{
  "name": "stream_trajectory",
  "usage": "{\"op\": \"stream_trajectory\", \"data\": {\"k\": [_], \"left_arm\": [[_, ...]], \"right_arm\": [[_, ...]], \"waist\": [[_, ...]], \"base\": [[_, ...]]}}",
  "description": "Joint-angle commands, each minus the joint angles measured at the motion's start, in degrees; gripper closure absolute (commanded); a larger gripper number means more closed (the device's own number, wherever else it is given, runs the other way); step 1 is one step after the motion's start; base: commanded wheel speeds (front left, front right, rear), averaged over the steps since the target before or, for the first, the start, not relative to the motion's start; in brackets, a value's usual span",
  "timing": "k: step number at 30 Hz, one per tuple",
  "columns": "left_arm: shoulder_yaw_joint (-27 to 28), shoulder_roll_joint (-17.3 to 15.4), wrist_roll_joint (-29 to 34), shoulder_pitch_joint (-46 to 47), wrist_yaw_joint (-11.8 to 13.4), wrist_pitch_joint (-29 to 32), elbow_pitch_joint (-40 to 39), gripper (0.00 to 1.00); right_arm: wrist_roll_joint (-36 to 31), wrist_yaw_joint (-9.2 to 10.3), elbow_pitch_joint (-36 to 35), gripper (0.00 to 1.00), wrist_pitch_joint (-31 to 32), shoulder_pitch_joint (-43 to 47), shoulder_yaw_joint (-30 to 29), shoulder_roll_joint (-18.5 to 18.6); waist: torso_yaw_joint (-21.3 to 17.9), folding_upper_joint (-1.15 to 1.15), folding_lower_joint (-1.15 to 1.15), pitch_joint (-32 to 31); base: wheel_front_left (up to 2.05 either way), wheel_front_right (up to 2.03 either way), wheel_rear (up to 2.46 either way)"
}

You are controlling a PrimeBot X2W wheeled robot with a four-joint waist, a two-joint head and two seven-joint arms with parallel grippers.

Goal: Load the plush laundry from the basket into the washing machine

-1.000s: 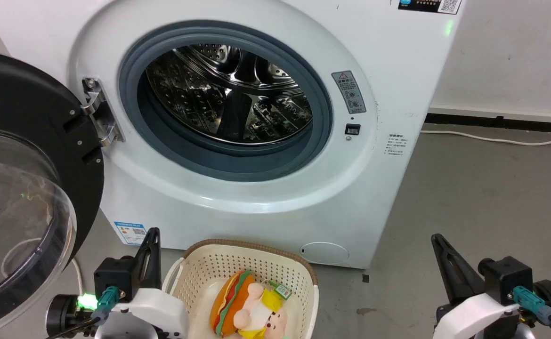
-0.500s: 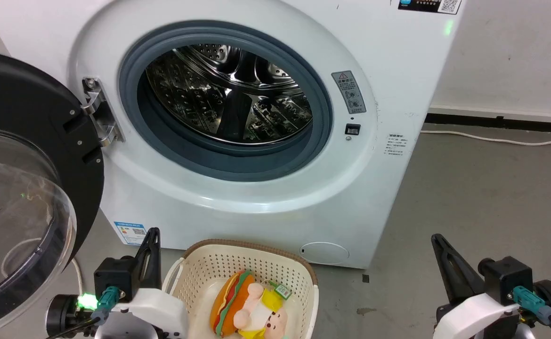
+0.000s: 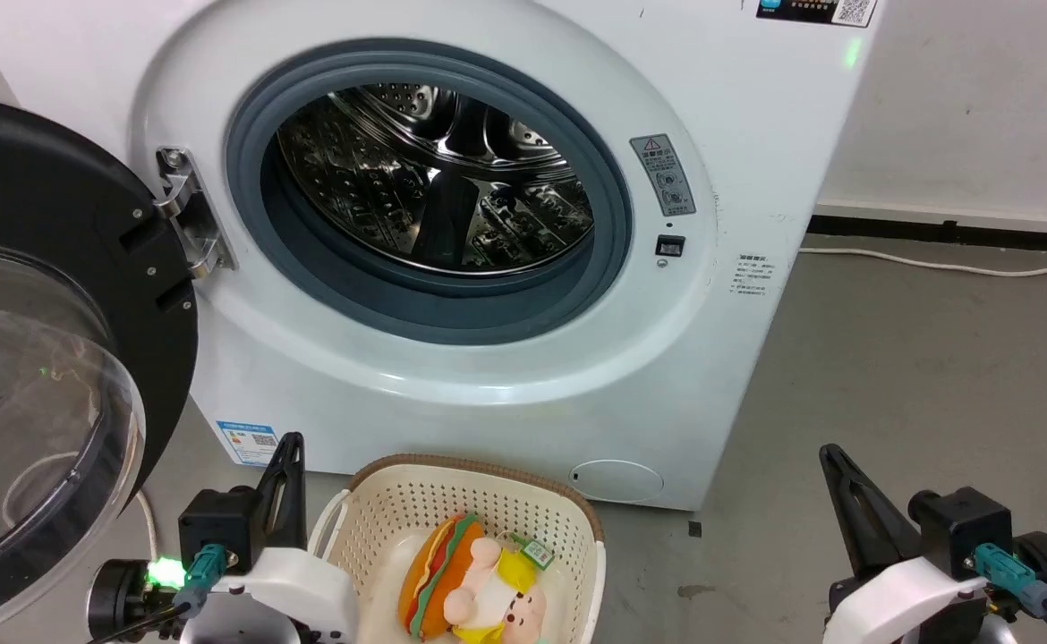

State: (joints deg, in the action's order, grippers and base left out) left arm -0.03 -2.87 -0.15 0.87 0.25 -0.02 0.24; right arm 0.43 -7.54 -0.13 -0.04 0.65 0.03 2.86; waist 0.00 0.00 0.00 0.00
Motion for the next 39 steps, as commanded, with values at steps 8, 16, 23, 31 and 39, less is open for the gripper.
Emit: {"op": "stream_trajectory", "data": {"k": [8,16,23,31,39], "left_arm": [[0.03,0.0,0.15,-0.87,-0.25,0.02,-0.24,1.0],[0.03,0.0,0.15,-0.87,-0.25,0.02,-0.24,1.0],[0.03,0.0,0.15,-0.87,-0.25,0.02,-0.24,1.0],[-0.18,0.0,-0.16,0.02,0.09,-0.22,-0.03,0.0],[-0.95,0.0,-0.64,0.3,0.14,-1.18,-0.18,0.0]], "right_arm": [[-0.43,0.05,0.13,1.0,0.04,-0.65,-0.03,0.01],[-0.43,0.05,0.13,1.0,0.04,-0.65,-0.03,0.01],[-0.43,0.05,0.13,1.0,0.04,-0.65,-0.03,0.01],[0.3,0.0,-0.03,0.0,-0.22,0.08,0.03,0.0],[1.46,0.0,-0.54,0.0,-1.17,0.03,-0.17,0.0]], "waist": [[0.0,0.0,0.0,0.0],[0.0,0.0,0.0,0.0],[0.0,0.0,0.0,0.0],[-0.02,0.0,0.0,0.04],[-0.36,0.0,0.0,1.09]], "base": [[0.0,0.0,0.0],[0.0,0.0,0.0],[0.0,0.0,0.0],[0.0,0.0,0.0],[0.0,0.0,0.0]]}}
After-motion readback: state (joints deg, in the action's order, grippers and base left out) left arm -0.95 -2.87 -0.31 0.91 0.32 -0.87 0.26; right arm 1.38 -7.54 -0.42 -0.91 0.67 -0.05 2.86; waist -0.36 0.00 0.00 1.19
